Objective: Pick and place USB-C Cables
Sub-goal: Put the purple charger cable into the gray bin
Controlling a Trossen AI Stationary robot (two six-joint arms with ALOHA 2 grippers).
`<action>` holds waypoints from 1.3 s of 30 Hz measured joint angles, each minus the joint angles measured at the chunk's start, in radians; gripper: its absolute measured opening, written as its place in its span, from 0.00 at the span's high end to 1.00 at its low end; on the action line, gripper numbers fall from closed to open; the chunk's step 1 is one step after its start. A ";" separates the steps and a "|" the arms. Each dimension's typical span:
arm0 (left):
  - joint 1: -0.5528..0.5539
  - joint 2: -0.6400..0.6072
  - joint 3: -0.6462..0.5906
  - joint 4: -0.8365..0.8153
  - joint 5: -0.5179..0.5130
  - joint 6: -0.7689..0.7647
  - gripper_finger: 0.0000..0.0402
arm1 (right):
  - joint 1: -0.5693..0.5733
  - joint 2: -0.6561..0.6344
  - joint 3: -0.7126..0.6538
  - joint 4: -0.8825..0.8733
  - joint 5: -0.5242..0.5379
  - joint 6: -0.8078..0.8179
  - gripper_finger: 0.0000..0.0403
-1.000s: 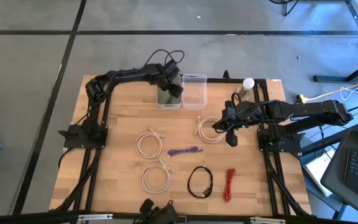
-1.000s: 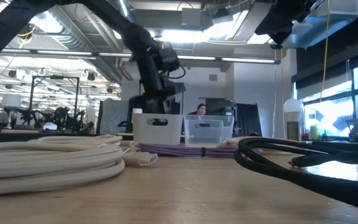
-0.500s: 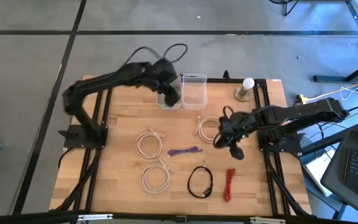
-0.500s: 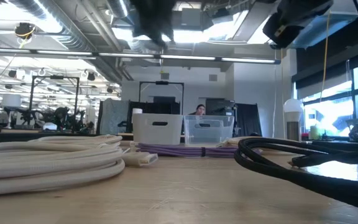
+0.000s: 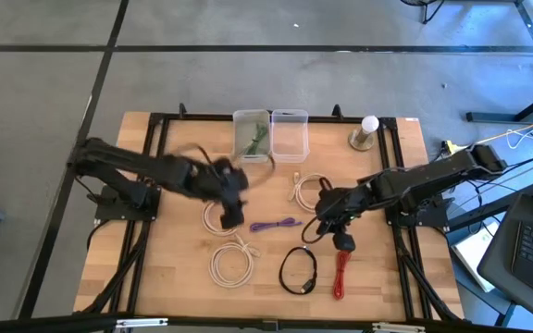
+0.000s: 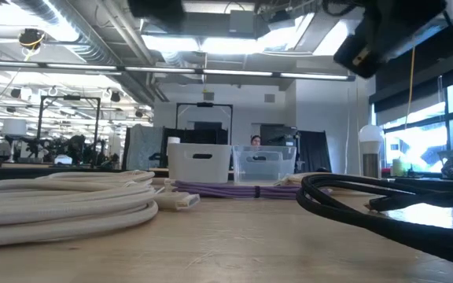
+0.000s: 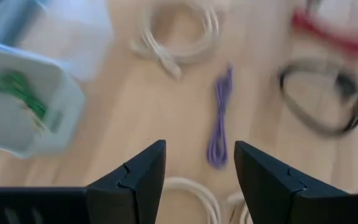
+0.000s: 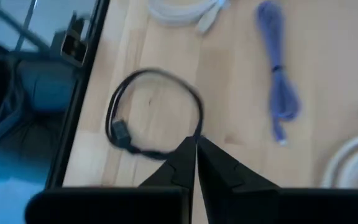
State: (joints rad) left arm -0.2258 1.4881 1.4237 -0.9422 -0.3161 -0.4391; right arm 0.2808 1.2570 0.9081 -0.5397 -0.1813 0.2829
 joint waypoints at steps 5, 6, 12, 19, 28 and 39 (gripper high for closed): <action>-0.046 0.119 -0.072 0.125 0.004 0.058 0.54 | 0.021 -0.122 0.000 -0.042 0.106 0.011 0.95; -0.044 0.148 -0.076 0.161 0.014 0.078 0.54 | 0.026 -0.149 0.000 -0.048 0.126 0.019 0.95; 0.019 0.305 -0.075 0.327 0.168 0.182 0.54 | 0.065 -0.285 0.000 -0.096 0.261 0.069 0.95; 0.099 0.393 -0.074 0.340 0.268 0.199 0.54 | 0.121 -0.353 0.000 -0.147 0.365 0.079 0.95; 0.123 0.449 -0.073 0.425 0.394 0.225 0.54 | 0.130 -0.356 0.000 -0.171 0.373 0.076 0.95; 0.124 0.553 -0.072 0.397 0.427 0.217 0.54 | 0.130 -0.356 0.000 -0.192 0.373 0.080 0.95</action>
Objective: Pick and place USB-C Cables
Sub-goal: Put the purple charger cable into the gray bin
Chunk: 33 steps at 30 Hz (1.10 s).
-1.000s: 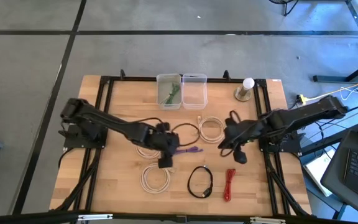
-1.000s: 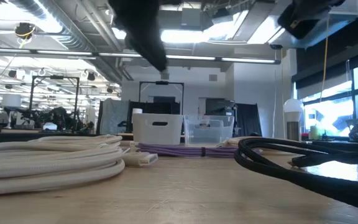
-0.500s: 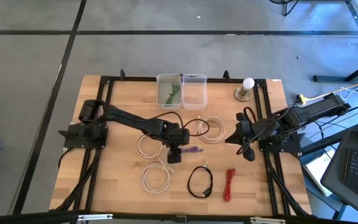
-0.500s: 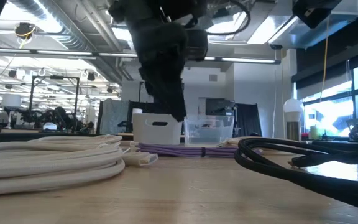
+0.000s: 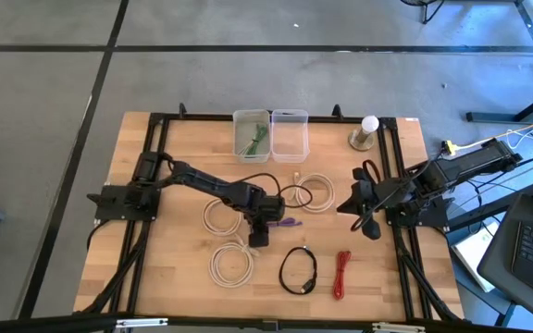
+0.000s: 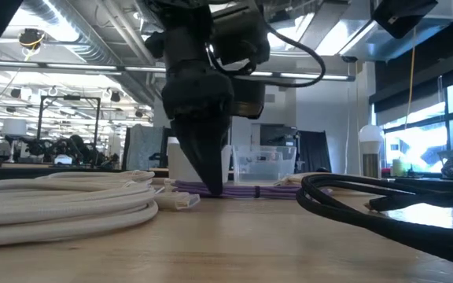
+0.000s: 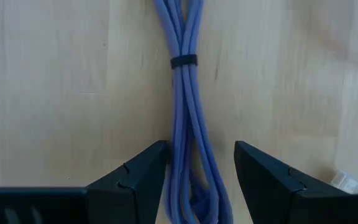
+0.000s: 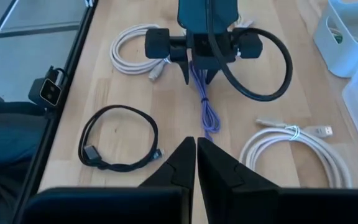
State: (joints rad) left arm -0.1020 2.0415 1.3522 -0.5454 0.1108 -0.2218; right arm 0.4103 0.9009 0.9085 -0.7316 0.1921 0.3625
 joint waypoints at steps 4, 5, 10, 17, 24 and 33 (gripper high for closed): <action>-0.002 0.016 0.001 -0.008 -0.038 0.023 0.64 | 0.000 0.000 0.000 0.001 0.000 -0.002 0.95; -0.002 0.016 0.001 -0.008 -0.046 0.024 0.70 | 0.000 0.000 0.000 0.002 0.000 -0.003 0.95; -0.001 -0.016 -0.001 -0.017 -0.075 0.005 0.95 | 0.000 0.000 0.000 0.001 0.051 -0.003 0.95; -0.024 -0.226 0.029 -0.119 -0.244 -0.006 0.96 | 0.000 0.000 0.000 0.001 0.053 -0.004 0.95; -0.012 -0.488 0.029 -0.088 -0.666 -0.022 0.96 | 0.000 0.000 0.000 0.011 0.121 -0.025 0.95; 0.360 -0.588 0.029 -0.118 -0.682 -0.204 0.96 | 0.000 0.000 0.000 0.109 0.140 -0.075 0.95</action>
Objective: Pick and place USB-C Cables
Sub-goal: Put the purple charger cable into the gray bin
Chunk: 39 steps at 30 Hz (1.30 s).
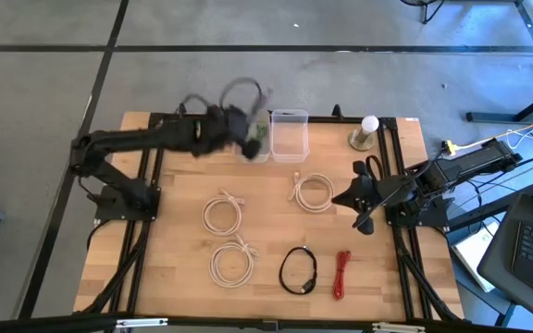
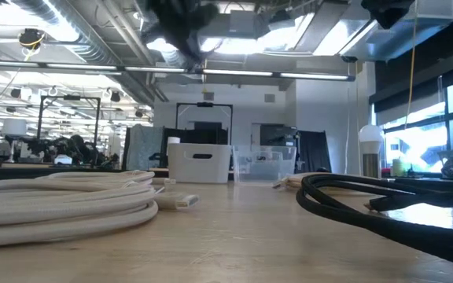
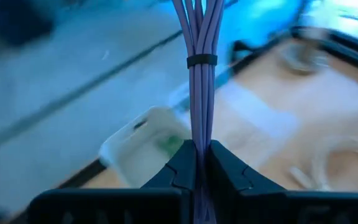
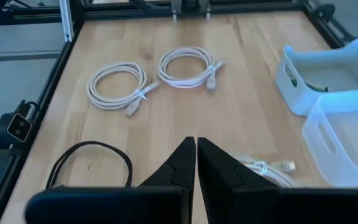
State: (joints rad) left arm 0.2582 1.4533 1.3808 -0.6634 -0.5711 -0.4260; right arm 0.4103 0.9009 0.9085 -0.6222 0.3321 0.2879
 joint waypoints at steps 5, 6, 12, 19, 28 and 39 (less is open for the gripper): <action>0.234 0.056 0.000 0.002 0.289 -0.117 0.96 | 0.000 0.000 0.000 0.023 0.000 -0.005 0.95; 0.261 0.077 0.000 0.015 0.338 -0.129 0.96 | 0.000 0.000 0.000 0.023 0.000 -0.005 0.95; 0.359 0.211 0.000 0.040 0.493 -0.153 0.96 | 0.000 0.000 0.000 0.019 0.000 -0.008 0.95; 0.367 0.328 0.000 0.040 0.534 -0.156 0.96 | 0.000 0.000 0.000 0.002 -0.004 -0.004 0.95; 0.328 0.363 0.000 0.020 0.521 -0.172 0.96 | 0.000 0.000 0.000 -0.021 -0.004 0.017 0.95; 0.305 0.367 0.000 -0.068 0.505 -0.193 0.96 | 0.000 0.000 0.000 -0.035 -0.004 0.023 0.95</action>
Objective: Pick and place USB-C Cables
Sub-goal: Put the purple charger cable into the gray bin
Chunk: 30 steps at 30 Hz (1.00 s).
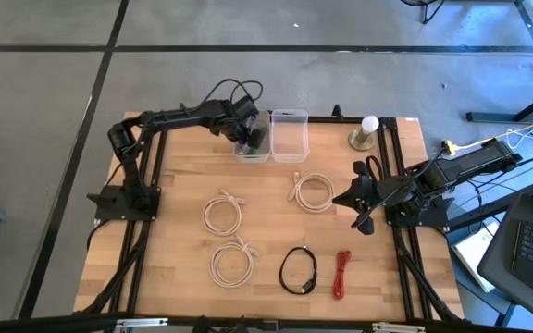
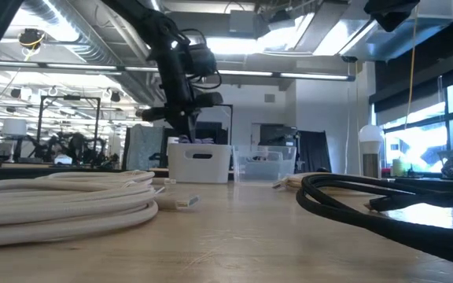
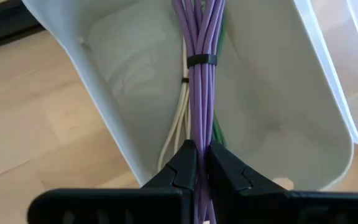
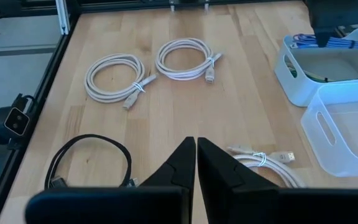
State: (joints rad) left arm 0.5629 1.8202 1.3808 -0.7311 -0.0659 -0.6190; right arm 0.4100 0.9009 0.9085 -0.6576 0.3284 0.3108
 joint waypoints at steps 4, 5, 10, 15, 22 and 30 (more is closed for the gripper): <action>0.003 0.017 0.000 0.007 0.003 -0.005 0.96 | 0.000 0.000 0.000 0.001 0.000 0.005 0.95; 0.006 0.030 0.000 0.004 0.012 -0.001 0.96 | 0.000 0.000 0.000 0.000 0.000 0.011 0.95; 0.012 0.106 0.000 0.010 0.035 0.015 0.96 | 0.000 0.000 0.000 -0.001 0.000 0.026 0.95; 0.022 0.153 0.000 0.052 0.073 0.044 0.97 | 0.000 0.000 0.000 -0.001 -0.015 0.029 0.95; 0.030 0.165 0.000 0.098 0.099 0.088 0.82 | 0.000 0.000 0.000 -0.001 -0.015 0.029 0.95; 0.031 0.159 0.000 0.112 0.111 0.108 0.60 | 0.000 0.000 0.000 -0.005 -0.015 0.026 0.95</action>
State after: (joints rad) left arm 0.5934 1.9793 1.3808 -0.6193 0.0448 -0.5105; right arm 0.4099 0.9009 0.9085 -0.6626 0.3134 0.3370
